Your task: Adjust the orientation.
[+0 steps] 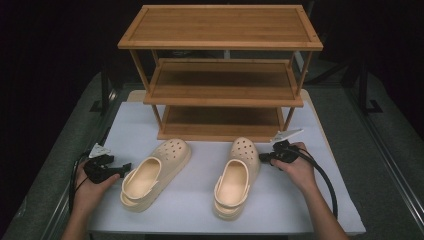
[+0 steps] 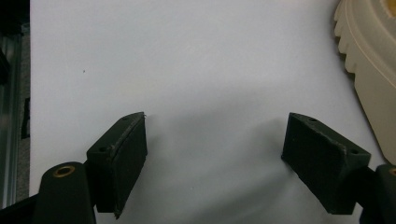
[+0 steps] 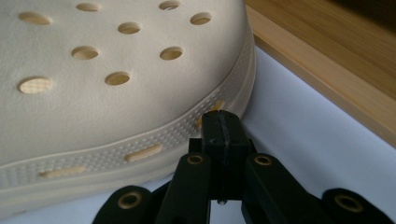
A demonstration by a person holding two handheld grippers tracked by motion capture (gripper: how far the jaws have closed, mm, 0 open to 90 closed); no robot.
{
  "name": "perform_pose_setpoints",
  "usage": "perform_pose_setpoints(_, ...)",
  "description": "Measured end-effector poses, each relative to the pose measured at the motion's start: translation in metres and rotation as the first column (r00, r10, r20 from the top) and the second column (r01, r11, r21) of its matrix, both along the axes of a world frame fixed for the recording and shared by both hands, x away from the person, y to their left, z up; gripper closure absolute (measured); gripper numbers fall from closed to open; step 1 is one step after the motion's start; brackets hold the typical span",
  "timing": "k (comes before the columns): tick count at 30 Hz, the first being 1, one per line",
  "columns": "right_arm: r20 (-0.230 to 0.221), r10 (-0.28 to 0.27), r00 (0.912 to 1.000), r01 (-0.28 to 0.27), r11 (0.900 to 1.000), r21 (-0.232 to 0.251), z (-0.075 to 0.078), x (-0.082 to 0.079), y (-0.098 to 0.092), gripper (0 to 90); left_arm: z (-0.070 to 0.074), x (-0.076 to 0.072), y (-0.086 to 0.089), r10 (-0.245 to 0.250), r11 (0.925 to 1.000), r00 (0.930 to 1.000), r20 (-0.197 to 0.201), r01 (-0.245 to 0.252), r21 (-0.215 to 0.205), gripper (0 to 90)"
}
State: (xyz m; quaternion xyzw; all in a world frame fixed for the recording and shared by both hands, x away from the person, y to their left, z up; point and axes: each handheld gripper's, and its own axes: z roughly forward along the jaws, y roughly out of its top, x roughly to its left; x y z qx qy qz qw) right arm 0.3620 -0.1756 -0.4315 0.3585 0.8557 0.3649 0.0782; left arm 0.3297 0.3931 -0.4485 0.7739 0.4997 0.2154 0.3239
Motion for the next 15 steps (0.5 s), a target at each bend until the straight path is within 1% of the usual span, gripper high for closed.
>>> perform_pose_setpoints(15,0.011,0.07,0.9975,-0.07,0.997,-0.017,0.001,0.02,0.051,89.7,0.0,0.0,0.0,0.0,1.0,1.0,0.0,0.0,0.0,21.2)
